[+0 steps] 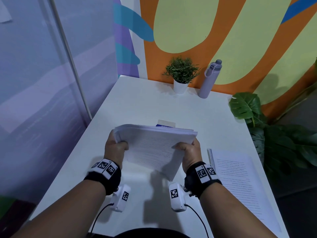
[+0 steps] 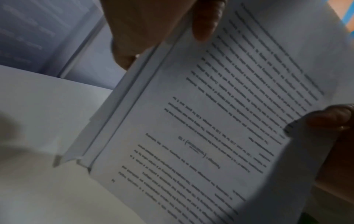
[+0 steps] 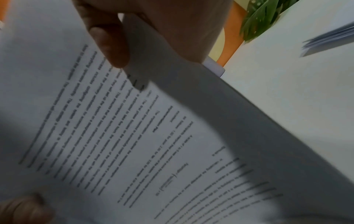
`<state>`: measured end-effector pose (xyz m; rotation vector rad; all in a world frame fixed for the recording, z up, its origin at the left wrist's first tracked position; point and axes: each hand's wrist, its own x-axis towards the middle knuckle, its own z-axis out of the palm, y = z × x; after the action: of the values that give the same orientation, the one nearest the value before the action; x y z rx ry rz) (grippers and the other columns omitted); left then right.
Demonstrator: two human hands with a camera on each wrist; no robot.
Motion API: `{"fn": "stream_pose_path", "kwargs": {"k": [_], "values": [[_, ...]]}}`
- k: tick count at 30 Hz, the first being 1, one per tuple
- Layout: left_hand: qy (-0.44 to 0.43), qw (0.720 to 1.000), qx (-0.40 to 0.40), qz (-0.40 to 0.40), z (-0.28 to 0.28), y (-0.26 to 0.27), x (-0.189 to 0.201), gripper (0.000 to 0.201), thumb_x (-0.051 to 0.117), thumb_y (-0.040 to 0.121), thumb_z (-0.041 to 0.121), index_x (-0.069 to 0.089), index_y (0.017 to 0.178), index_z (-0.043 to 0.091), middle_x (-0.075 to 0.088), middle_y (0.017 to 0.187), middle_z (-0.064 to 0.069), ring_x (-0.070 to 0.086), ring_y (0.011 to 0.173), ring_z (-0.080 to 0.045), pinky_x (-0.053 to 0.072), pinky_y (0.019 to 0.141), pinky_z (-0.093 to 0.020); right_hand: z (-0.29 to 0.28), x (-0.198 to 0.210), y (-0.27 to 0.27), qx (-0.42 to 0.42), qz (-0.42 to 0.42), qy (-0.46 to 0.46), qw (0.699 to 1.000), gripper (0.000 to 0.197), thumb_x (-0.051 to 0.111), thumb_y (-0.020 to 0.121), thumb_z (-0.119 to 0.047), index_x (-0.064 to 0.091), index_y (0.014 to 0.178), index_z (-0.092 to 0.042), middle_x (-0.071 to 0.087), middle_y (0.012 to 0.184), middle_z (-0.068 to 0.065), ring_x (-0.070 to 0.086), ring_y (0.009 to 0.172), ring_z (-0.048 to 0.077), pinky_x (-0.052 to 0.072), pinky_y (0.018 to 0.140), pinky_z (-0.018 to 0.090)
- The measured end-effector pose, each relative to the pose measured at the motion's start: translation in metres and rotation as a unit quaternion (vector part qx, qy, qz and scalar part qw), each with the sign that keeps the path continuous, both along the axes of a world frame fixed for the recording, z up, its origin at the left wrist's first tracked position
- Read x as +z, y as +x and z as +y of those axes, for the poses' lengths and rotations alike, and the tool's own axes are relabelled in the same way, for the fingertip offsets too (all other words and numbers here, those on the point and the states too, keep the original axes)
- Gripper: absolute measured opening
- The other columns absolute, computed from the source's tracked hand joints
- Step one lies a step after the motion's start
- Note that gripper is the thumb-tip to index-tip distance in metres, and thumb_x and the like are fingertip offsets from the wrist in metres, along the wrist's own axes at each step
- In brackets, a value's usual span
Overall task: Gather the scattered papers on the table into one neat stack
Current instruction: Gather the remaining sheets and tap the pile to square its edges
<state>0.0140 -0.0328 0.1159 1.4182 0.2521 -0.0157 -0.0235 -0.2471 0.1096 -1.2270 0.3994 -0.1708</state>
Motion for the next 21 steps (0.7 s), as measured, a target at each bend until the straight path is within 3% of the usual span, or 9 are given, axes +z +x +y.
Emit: {"fn": "stream_pose_path", "kwargs": {"k": [5, 7, 8, 10, 13, 15, 17, 21], "values": [[-0.004, 1.000, 0.004, 0.021, 0.009, 0.005, -0.010, 0.046, 0.041, 0.044, -0.003, 0.055, 0.087, 0.003, 0.051, 0.076, -0.007, 0.045, 0.075, -0.021, 0.036, 0.061, -0.027, -0.003, -0.009, -0.002, 0.010, 0.018, 0.012, 1.000, 0.043, 0.058, 0.048, 0.006, 0.069, 0.086, -0.011, 0.068, 0.080, 0.011, 0.061, 0.079, 0.030, 0.049, 0.070, 0.037], [-0.038, 0.999, 0.010, 0.029, 0.005, 0.004, -0.003, 0.022, 0.043, 0.064, 0.001, 0.057, 0.081, 0.006, 0.056, 0.066, -0.001, 0.049, 0.064, -0.016, 0.041, 0.055, -0.020, -0.003, -0.010, -0.002, 0.013, 0.021, 0.009, 1.000, 0.044, 0.058, 0.049, 0.005, 0.070, 0.089, -0.008, 0.068, 0.080, 0.013, 0.062, 0.079, 0.031, 0.049, 0.072, 0.039], [-0.051, 0.998, 0.003, 0.030, 0.002, 0.002, 0.002, 0.020, 0.039, 0.074, 0.001, 0.057, 0.075, 0.009, 0.057, 0.056, 0.006, 0.052, 0.054, -0.013, 0.042, 0.048, -0.014, -0.003, -0.010, -0.002, 0.013, 0.023, 0.006, 1.000, 0.044, 0.059, 0.048, 0.005, 0.071, 0.089, -0.006, 0.069, 0.079, 0.013, 0.062, 0.080, 0.032, 0.049, 0.073, 0.039], [-0.060, 0.997, -0.030, 0.028, -0.001, 0.001, 0.005, 0.037, 0.028, 0.077, -0.011, 0.057, 0.072, 0.012, 0.055, 0.048, 0.009, 0.050, 0.042, -0.002, 0.039, 0.041, -0.008, -0.004, -0.009, -0.001, 0.013, 0.021, 0.003, 1.000, 0.042, 0.059, 0.048, 0.005, 0.071, 0.087, -0.004, 0.069, 0.077, 0.013, 0.063, 0.079, 0.033, 0.049, 0.072, 0.040], [-0.047, 0.998, -0.039, 0.020, -0.003, 0.001, 0.000, 0.051, 0.021, 0.070, -0.024, 0.055, 0.078, 0.013, 0.052, 0.062, 0.002, 0.050, 0.058, -0.008, 0.039, 0.053, -0.020, -0.006, -0.006, -0.001, 0.020, 0.013, 0.018, 1.000, 0.035, 0.059, 0.055, 0.011, 0.069, 0.085, -0.004, 0.069, 0.076, 0.013, 0.064, 0.075, 0.032, 0.051, 0.068, 0.040], [-0.050, 0.997, -0.040, 0.034, -0.004, 0.001, -0.005, 0.041, 0.027, 0.060, -0.016, 0.054, 0.073, 0.012, 0.053, 0.063, 0.001, 0.045, 0.065, -0.018, 0.033, 0.056, -0.025, -0.006, -0.006, -0.001, 0.020, 0.012, 0.020, 1.000, 0.034, 0.061, 0.059, 0.013, 0.068, 0.088, -0.004, 0.069, 0.079, 0.014, 0.064, 0.076, 0.033, 0.053, 0.070, 0.041], [-0.027, 0.998, -0.044, 0.030, -0.006, 0.002, -0.008, 0.040, 0.032, 0.052, -0.009, 0.055, 0.075, 0.015, 0.054, 0.071, -0.001, 0.046, 0.073, -0.021, 0.035, 0.061, -0.027, -0.006, -0.006, -0.001, 0.010, 0.018, 0.007, 1.000, 0.032, 0.065, 0.062, 0.010, 0.068, 0.090, -0.005, 0.069, 0.079, 0.014, 0.064, 0.077, 0.033, 0.053, 0.071, 0.041], [0.065, 0.997, -0.051, -0.003, -0.010, -0.001, -0.011, 0.060, 0.039, 0.064, -0.018, 0.054, 0.092, 0.034, 0.057, 0.108, 0.000, 0.049, 0.111, -0.021, 0.043, 0.090, -0.040, -0.007, -0.002, -0.003, -0.015, 0.003, -0.012, 1.000, 0.025, 0.064, 0.072, 0.012, 0.067, 0.088, -0.006, 0.069, 0.072, 0.008, 0.064, 0.071, 0.028, 0.053, 0.064, 0.034]]}}
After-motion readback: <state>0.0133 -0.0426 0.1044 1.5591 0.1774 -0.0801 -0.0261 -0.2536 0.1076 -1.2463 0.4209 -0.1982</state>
